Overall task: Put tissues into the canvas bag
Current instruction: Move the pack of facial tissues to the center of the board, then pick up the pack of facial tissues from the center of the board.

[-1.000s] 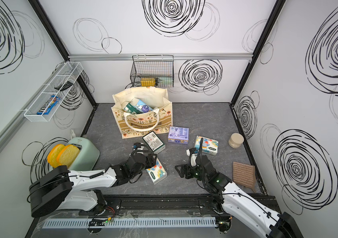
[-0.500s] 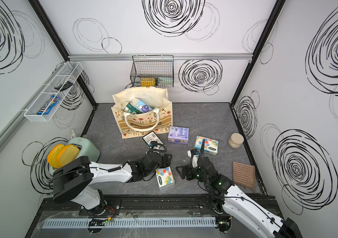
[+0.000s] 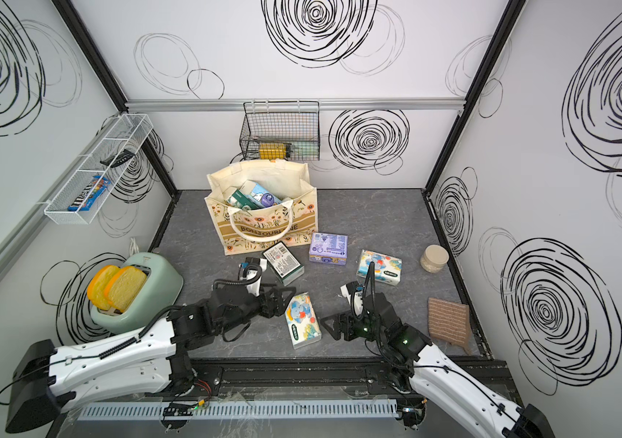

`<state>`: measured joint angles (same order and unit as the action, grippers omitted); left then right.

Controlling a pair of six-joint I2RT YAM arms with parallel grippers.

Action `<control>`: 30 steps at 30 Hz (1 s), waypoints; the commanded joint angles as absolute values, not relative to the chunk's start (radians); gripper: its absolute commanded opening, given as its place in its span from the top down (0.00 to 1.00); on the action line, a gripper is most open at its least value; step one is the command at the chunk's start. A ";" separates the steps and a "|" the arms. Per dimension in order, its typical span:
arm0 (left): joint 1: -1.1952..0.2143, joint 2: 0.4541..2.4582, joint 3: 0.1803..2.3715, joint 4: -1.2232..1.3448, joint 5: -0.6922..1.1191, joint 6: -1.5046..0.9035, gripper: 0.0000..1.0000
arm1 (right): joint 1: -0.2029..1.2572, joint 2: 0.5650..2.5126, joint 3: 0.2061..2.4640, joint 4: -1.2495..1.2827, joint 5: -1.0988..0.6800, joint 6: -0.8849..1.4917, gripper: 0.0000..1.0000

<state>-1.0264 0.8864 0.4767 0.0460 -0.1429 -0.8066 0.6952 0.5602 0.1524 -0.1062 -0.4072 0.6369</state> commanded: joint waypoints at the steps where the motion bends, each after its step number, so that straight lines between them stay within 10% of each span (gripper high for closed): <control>1: -1.017 0.790 0.309 0.120 0.027 -0.827 0.14 | 0.698 0.575 0.121 -0.021 -0.488 0.669 0.17; 24: -0.947 1.222 0.325 0.366 0.170 -0.767 0.19 | 0.682 0.655 0.081 0.080 -0.532 0.708 0.16; 30: -0.932 1.299 0.321 0.408 0.195 -0.743 0.37 | 0.678 0.665 0.066 0.095 -0.542 0.703 0.16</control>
<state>-0.9459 1.2732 0.3073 0.3634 0.1791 -0.7677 0.6827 0.6609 0.0795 0.0650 -0.5285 0.7033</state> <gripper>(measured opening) 0.676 0.842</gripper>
